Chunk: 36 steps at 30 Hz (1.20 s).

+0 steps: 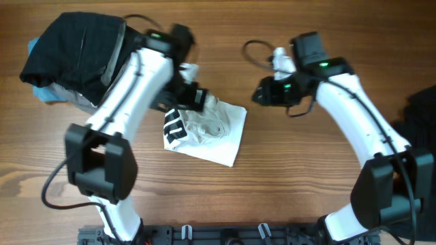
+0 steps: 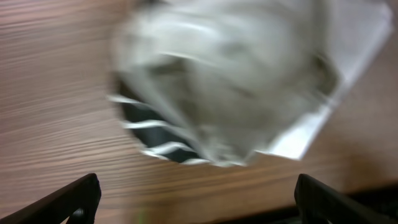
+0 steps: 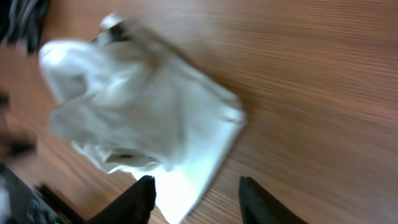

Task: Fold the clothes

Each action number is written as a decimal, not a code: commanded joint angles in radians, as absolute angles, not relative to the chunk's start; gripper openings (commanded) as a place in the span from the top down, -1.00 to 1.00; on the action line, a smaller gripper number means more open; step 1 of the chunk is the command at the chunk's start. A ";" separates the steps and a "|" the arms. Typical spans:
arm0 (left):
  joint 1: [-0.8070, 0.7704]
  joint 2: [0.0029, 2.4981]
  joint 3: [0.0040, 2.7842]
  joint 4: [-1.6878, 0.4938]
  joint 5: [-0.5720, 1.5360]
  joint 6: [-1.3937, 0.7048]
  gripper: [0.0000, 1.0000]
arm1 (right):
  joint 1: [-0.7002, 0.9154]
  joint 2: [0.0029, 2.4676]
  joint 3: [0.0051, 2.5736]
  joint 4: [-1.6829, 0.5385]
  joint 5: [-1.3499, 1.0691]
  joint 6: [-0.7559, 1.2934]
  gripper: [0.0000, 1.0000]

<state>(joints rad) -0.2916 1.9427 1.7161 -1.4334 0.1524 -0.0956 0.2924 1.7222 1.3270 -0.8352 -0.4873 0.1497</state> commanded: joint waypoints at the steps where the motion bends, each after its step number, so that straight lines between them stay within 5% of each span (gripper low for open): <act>1: -0.140 1.922 1.728 -1.434 0.165 -0.117 -0.95 | 0.507 1.719 1.335 -0.696 -0.474 0.079 -0.14; 3: -0.073 1.922 1.728 -1.442 0.166 -0.112 -0.85 | 0.635 1.734 1.335 -0.616 -0.326 0.080 -0.43; 7: 0.023 1.922 1.728 -1.449 0.166 -0.112 -0.28 | 0.756 1.857 1.335 -0.522 -0.104 0.120 -0.48; 11: 0.056 1.922 1.728 -1.452 0.166 -0.112 -0.25 | 0.734 1.905 1.335 -0.512 0.056 0.225 0.03; 13: 0.054 1.922 1.728 -1.448 0.167 -0.112 -0.25 | 0.704 1.896 1.335 -0.530 0.128 0.270 0.91; 17: 0.054 1.922 1.728 -1.449 0.167 -0.112 -0.17 | 0.536 1.801 1.335 -0.659 0.176 0.339 0.91; 18: 0.054 1.922 1.728 -1.448 0.167 -0.112 -0.17 | 0.507 1.786 1.335 -0.685 0.176 0.340 0.87; 19: 0.054 1.922 1.728 -1.448 0.167 -0.112 -0.17 | 0.471 1.776 1.335 -0.717 0.175 0.339 0.06; 20: 0.054 1.922 1.728 -1.448 0.167 -0.112 -0.17 | 0.453 1.772 1.335 -0.740 0.154 0.326 -0.21; 26: 0.054 1.922 1.728 -1.447 0.167 -0.109 -0.18 | 0.503 1.717 1.335 -0.764 -0.509 -0.095 -0.22; 34: 0.054 1.922 1.728 -1.439 0.167 -0.109 -0.18 | 0.700 1.898 1.333 -0.751 -0.394 -0.128 -0.29; 36: 0.054 1.922 1.728 -1.432 0.167 -0.109 -0.19 | 0.700 1.901 1.333 -0.736 -0.373 -0.091 -0.18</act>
<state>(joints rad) 0.0521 1.9427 1.7161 -1.4395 0.1543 -0.1112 0.6964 1.8858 1.3270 -0.7540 -0.3874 -0.1074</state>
